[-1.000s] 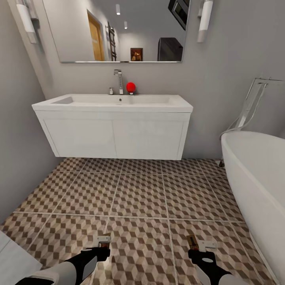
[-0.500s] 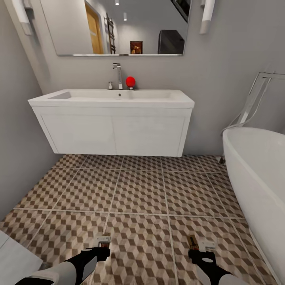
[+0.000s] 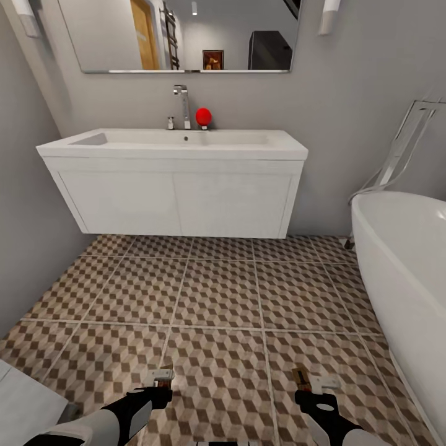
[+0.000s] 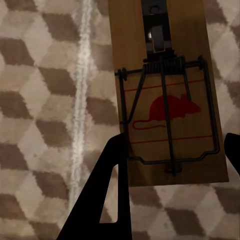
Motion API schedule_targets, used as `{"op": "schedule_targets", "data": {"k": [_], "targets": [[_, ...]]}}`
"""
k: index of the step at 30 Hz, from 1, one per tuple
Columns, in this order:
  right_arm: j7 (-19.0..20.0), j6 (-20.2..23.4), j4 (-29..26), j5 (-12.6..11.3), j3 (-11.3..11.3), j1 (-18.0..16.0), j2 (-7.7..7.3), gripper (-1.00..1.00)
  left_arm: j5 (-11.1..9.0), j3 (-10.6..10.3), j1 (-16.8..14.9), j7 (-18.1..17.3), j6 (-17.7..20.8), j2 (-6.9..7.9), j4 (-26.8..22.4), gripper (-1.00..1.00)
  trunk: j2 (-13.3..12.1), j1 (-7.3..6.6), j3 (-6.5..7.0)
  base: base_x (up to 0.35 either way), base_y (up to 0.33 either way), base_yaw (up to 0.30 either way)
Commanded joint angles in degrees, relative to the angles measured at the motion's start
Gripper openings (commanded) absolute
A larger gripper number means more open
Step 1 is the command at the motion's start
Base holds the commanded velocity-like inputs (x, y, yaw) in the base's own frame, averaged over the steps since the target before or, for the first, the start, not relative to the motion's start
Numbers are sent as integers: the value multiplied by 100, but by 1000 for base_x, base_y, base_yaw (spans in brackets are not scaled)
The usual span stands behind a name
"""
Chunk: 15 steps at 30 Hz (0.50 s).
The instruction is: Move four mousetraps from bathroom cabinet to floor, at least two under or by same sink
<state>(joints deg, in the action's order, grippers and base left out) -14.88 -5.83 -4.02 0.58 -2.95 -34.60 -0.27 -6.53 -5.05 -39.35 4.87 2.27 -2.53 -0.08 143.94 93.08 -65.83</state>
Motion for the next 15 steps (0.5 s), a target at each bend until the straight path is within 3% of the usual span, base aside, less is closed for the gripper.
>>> {"op": "schedule_targets", "data": {"k": [1, 15], "targets": [[2, -30, 7, 3, -30, -3, 1, -100, -59, -49, -3, 21, 18, -2, -1, -100, 2, -1, -4, 0, 0, 0], [13, -31, 7, 3, -33, -3, -8, -100, -59, -49, -3, 20, 19, -2, -1, -100, 2, -1, -4, 0, 0, 0]]}}
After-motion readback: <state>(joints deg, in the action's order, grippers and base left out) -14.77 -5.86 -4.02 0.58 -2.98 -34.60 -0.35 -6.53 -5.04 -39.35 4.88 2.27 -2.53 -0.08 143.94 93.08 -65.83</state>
